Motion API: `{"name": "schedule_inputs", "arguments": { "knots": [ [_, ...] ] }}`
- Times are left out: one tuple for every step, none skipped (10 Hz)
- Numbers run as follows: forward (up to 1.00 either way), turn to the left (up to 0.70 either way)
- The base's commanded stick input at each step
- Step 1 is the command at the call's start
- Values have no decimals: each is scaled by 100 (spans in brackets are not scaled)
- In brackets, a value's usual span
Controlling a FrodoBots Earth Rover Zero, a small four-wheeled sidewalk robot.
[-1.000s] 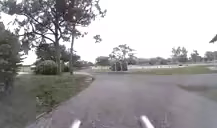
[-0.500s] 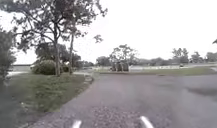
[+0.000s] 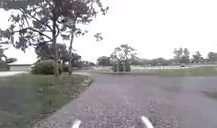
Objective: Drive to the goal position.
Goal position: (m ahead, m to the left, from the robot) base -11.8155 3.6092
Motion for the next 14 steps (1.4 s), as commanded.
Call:
{"name": "schedule_inputs", "arguments": {
  "knots": [
    [70,0],
    [70,0],
    [70,0],
    [70,0],
    [70,0],
    [70,0],
    [70,0],
    [70,0],
    [70,0],
    [70,0],
    [70,0],
    [70,0],
    [70,0],
    [70,0]
  ]
}}
